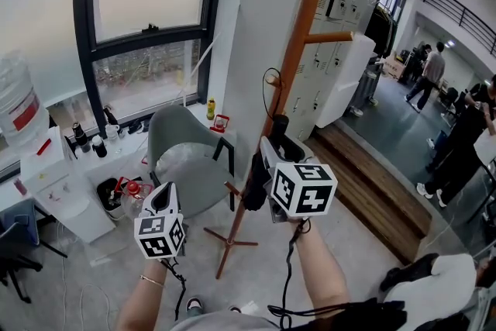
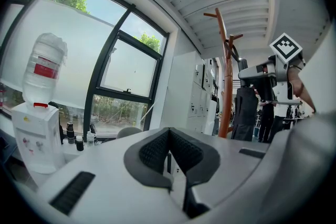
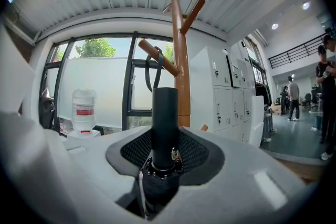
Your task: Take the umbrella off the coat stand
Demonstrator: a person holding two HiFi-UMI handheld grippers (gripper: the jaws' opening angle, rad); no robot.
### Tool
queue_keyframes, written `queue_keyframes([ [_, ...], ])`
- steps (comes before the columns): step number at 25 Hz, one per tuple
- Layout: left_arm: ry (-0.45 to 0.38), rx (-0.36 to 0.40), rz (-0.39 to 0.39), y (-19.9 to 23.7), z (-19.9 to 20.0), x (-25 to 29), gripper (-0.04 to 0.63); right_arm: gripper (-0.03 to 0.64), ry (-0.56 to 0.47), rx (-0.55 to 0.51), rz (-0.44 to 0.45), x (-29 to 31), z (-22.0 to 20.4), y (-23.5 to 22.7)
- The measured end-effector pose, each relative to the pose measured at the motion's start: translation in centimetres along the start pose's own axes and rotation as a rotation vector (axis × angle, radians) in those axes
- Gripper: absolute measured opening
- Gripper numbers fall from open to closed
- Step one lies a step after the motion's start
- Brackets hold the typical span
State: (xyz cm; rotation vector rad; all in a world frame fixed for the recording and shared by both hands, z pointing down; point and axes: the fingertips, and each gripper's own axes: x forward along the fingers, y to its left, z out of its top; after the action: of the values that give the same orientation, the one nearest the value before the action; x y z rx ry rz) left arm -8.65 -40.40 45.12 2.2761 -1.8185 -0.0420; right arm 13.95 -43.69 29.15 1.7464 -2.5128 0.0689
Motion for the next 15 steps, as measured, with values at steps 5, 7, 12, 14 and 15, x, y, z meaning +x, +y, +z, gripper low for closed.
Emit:
queue_keyframes([
  [5,-0.002,0.001,-0.004,-0.1,-0.2,-0.3,0.003,0.153,-0.024,0.009,0.015,-0.6,0.9,0.4],
  [7,-0.004,0.002,-0.003,-0.1,-0.1,-0.4,0.003,0.153,-0.033,0.010,0.022,-0.9,1.3,0.6],
  [12,-0.008,0.004,-0.003,-0.2,0.1,-0.6,0.003,0.153,-0.064,0.007,0.041,-1.6,2.5,1.2],
  [14,-0.008,0.003,-0.003,-0.1,0.1,-0.7,0.003,0.153,-0.078,0.011,0.057,-1.9,3.0,1.8],
  [15,-0.009,0.003,-0.003,-0.1,0.1,-0.7,0.003,0.153,-0.085,0.013,0.066,-2.0,3.3,2.0],
])
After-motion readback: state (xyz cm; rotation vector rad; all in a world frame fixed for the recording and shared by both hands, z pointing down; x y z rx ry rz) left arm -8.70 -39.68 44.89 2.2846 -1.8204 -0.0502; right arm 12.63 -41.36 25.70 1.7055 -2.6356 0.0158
